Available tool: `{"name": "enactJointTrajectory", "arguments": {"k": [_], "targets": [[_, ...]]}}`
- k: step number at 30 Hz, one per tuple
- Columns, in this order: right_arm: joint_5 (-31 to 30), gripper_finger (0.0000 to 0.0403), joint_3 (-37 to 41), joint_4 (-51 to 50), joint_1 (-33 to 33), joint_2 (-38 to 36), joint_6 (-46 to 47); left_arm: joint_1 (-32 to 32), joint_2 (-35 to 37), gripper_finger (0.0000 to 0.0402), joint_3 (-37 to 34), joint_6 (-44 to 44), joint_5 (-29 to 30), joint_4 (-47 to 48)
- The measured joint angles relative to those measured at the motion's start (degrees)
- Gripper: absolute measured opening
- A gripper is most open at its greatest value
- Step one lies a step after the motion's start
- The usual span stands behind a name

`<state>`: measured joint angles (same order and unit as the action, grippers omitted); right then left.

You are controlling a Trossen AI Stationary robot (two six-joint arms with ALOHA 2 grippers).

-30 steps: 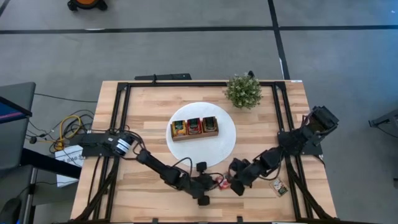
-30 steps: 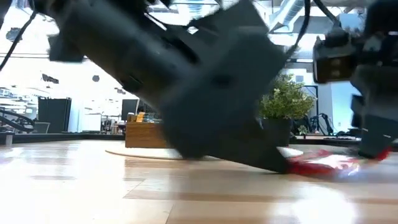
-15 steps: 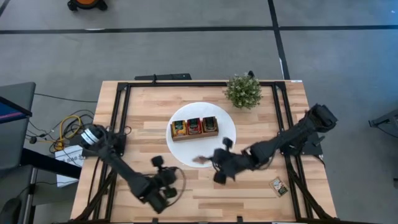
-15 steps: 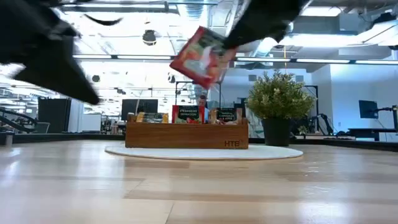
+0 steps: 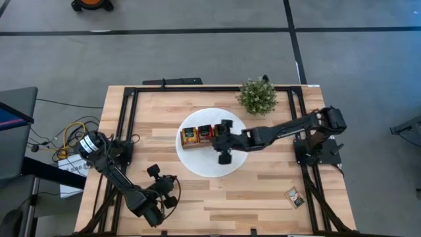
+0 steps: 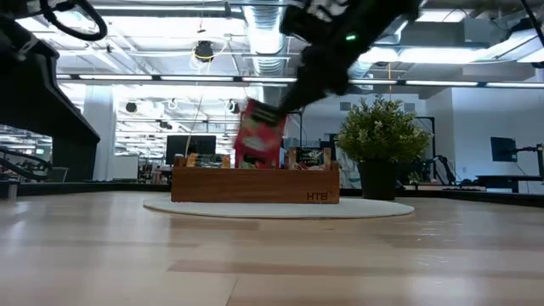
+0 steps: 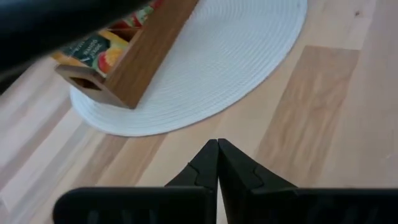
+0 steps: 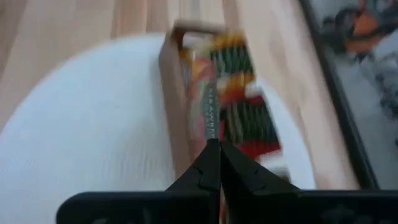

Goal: Pick & Place Tea
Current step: Put the red tea bag into the middle section of the wooden organizer

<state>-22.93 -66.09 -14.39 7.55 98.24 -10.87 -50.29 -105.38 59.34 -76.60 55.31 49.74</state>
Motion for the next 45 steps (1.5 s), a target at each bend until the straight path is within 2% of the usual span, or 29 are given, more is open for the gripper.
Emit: {"name": "enactJointTrajectory", "arguments": {"k": [3,10,14,18,27,33,45], "targets": [[-0.37,0.0,-0.72,1.33,-1.01,2.79,-3.0,-0.01,-0.03,0.0,-0.31,0.0,-0.05,-0.33],[-10.85,0.0,-2.91,1.56,-0.74,7.82,-7.64,-0.03,-0.01,0.0,-0.31,-0.01,0.03,-0.68],[-12.23,0.0,-4.56,1.06,0.24,8.01,-9.14,-0.04,-0.01,0.0,-0.31,0.02,0.07,-0.75],[-16.06,0.0,-5.82,0.68,1.39,7.91,-10.54,-0.04,-0.01,0.0,-0.29,0.04,0.23,-0.78],[-18.35,0.0,-6.28,0.22,2.61,9.44,-8.81,-0.04,-0.01,0.0,-0.29,0.07,0.31,-0.77],[-24.08,0.0,-6.55,1.12,2.94,12.56,-5.7,-0.04,-0.01,0.0,-0.27,0.07,0.22,-0.97],[-25.02,0.0,-6.31,-0.87,5.1,12.74,-6.04,-0.04,-0.01,0.0,-0.25,0.28,0.07,-1.45]]}}
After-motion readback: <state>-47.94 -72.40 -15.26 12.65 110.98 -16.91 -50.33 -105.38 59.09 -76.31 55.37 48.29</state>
